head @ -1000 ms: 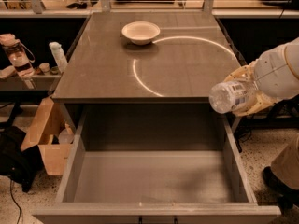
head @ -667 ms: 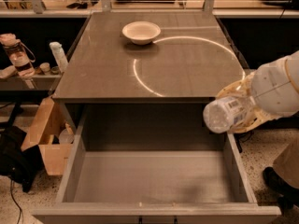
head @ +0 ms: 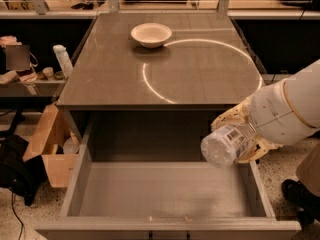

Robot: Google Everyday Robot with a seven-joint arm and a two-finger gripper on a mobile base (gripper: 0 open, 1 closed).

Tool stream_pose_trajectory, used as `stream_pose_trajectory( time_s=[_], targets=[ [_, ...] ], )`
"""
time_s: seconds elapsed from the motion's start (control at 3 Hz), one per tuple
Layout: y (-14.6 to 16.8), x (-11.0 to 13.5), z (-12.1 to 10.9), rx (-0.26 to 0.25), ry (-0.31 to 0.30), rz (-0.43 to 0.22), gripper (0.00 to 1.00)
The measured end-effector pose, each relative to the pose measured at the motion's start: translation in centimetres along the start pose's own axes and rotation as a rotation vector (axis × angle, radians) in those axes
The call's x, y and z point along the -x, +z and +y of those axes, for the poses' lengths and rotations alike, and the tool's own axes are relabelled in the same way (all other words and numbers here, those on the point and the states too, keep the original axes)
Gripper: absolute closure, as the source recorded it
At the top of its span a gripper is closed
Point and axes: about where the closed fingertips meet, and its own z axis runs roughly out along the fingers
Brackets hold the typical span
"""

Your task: Place blue plastic bottle into top drawer

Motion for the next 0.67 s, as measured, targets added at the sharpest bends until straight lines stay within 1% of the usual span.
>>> stream_pose_trajectory(
  time_s=[0.33,0.67],
  targets=[
    [0.0,0.0,0.0,0.0,0.0,0.0,1.0],
    [0.48,-0.4,0.54,-0.016,0.024,0.015,1.0]
  ],
)
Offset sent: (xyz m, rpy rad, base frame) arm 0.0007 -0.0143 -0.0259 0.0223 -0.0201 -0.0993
